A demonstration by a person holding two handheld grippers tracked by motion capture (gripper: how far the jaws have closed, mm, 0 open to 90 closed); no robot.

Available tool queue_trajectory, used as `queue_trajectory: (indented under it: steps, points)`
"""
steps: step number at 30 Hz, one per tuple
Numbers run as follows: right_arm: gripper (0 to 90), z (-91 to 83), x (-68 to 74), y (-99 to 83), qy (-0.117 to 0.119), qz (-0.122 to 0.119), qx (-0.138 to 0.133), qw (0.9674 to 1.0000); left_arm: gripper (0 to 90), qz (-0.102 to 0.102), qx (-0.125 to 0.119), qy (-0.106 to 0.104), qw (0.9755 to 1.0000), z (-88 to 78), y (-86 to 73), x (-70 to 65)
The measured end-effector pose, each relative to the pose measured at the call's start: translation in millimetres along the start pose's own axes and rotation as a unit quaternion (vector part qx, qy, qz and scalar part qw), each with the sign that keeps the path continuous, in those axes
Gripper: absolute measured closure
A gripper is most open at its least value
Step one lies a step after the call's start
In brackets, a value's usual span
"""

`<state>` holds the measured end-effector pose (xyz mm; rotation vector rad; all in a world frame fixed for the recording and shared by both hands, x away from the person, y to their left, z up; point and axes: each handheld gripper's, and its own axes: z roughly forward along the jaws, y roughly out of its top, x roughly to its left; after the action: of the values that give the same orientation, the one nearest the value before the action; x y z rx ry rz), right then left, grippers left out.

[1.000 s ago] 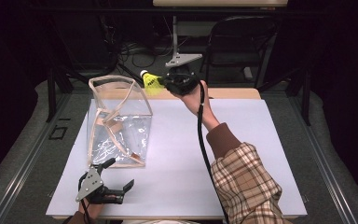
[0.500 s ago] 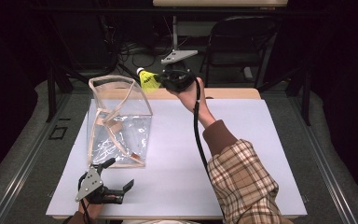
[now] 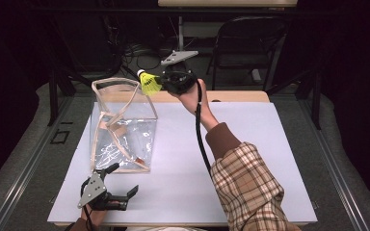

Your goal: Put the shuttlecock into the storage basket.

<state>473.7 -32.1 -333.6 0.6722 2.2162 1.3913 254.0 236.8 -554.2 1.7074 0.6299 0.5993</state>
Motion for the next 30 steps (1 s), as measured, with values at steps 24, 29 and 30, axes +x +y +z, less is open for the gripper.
queue_trajectory:
  steps: [24, 29, 30]
  points:
    - [89.3, 14.0, 7.5, 10.2, 0.002, -0.001, 0.000, 1.0000, 0.3, 0.000, -0.001, -0.001, 1.0000, -0.2, 0.1, -0.1]
    - [89.3, 17.1, 8.1, 10.9, 0.001, -0.001, -0.001, 1.0000, 0.3, 0.000, -0.002, 0.000, 1.0000, -0.4, 0.1, 0.0]
    - [89.3, 17.5, 8.2, 11.0, 0.001, 0.000, -0.001, 1.0000, 0.3, 0.000, -0.001, 0.000, 1.0000, -0.3, 0.2, -0.2]
